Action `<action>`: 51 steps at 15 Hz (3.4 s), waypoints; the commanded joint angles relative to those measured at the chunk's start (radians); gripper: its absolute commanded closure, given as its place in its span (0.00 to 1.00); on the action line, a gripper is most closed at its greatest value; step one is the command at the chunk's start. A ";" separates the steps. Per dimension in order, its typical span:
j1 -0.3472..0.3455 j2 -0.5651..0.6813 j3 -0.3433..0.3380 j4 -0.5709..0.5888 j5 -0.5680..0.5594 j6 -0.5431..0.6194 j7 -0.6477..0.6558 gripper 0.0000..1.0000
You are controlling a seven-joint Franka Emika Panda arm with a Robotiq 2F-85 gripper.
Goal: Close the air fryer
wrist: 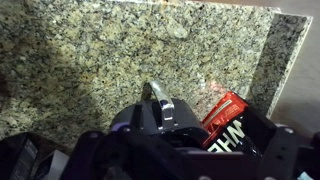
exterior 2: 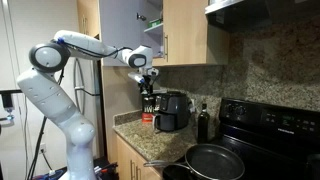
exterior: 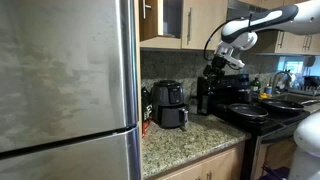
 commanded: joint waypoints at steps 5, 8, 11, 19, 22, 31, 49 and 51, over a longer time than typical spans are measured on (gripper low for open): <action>-0.016 0.115 0.015 -0.018 0.037 0.009 -0.008 0.00; 0.012 0.224 0.019 -0.070 0.148 0.096 -0.072 0.00; -0.005 0.245 0.043 -0.077 0.171 0.126 -0.065 0.00; 0.028 0.442 0.110 -0.075 0.211 0.414 -0.114 0.00; 0.037 0.532 0.156 -0.064 0.170 0.626 -0.121 0.00; 0.022 0.648 0.189 -0.080 -0.119 1.007 0.033 0.00; -0.016 0.845 0.251 0.079 -0.142 1.297 0.049 0.00; -0.033 0.859 0.267 0.081 -0.147 1.345 0.053 0.00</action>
